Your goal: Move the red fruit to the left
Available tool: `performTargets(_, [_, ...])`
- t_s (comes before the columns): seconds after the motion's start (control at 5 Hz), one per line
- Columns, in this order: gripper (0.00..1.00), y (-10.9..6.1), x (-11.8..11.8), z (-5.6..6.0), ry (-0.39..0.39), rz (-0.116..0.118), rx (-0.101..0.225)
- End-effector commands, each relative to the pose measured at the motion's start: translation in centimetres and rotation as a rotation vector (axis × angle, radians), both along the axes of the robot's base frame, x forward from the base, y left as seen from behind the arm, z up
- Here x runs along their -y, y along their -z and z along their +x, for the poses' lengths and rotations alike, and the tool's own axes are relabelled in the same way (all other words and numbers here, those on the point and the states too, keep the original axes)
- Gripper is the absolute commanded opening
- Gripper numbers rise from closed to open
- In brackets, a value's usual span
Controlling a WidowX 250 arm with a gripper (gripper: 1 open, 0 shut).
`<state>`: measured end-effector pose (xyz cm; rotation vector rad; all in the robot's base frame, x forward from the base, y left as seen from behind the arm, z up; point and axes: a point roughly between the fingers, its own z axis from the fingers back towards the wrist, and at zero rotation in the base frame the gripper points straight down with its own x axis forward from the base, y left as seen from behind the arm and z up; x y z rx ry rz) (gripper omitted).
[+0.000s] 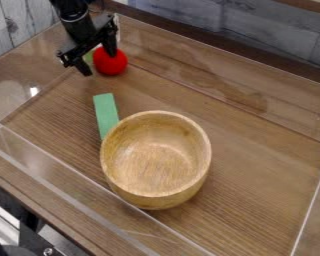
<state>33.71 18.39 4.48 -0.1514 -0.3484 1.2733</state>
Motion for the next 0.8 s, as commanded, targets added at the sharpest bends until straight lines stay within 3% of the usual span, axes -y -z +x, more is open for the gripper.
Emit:
performTargets(0.0, [1.0, -4.0, -0.9, 0.8, 0.057, 0.039, 0.065])
performTargets(0.2, [1.0, -4.8, -1.6, 0.8, 0.107, 0.031, 0.06])
performTargets(0.6, [1.0, -2.3, -1.4, 1.3, 0.149, 0.048, 0.056])
